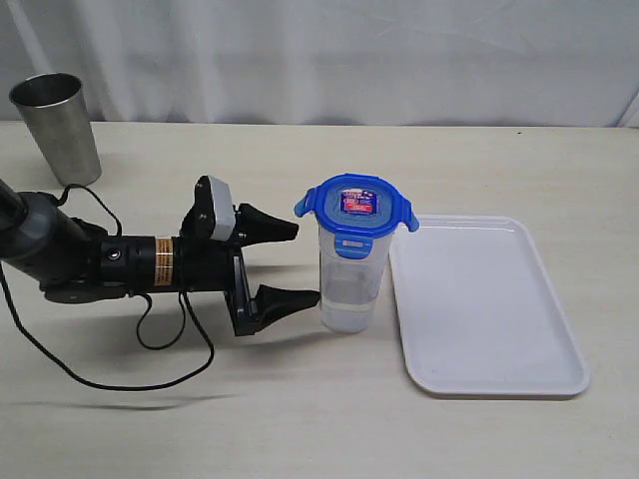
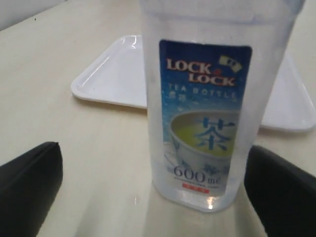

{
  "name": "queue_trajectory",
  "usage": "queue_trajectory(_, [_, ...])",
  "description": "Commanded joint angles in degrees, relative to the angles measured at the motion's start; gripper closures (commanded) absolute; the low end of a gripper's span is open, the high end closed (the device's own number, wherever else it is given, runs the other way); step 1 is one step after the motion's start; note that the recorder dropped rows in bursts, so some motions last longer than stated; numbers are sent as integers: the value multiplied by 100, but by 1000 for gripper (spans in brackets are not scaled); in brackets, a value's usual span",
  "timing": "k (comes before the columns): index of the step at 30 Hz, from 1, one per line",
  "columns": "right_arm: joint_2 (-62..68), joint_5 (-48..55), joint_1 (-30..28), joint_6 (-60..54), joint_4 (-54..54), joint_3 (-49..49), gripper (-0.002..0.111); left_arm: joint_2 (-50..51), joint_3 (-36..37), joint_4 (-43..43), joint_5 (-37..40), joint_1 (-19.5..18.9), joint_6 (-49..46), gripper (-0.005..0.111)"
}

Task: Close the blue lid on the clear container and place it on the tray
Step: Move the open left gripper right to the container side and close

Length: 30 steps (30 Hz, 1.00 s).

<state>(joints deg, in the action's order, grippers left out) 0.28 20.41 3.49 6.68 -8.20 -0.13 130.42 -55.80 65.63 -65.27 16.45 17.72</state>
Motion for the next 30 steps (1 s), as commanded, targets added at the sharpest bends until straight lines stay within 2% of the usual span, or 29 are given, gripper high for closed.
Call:
queue_trajectory(1, [-28,-67,-6,-1,5,13,104,9,-31,-119,-195,26,-82,14])
queue_trajectory(6, [-28,-67,-6,-1,5,13,104,9,-31,-128,40,26,-70,12])
queue_trajectory(7, [-28,-67,-6,-1,5,13,104,9,-31,-128,40,26,-45,6])
queue_trajectory(9, [-28,-67,-6,-1,5,13,104,9,-31,-78,-17,26,60,2])
queue_trajectory(12, [-28,-67,-6,-1,5,13,104,9,-31,395,-421,26,96,2])
queue_trajectory(16, [-28,-67,-6,-1,5,13,104,9,-31,425,-469,26,163,2])
queue_trajectory(23, [-28,-67,-6,-1,5,13,104,9,-31,-134,-469,416,35,2])
queue_trajectory(26, [-28,-67,-6,-1,5,13,104,9,-31,-475,-452,480,35,2])
queue_trajectory(30, [-28,-67,-6,-1,5,13,104,9,-31,-514,-408,494,35,2])
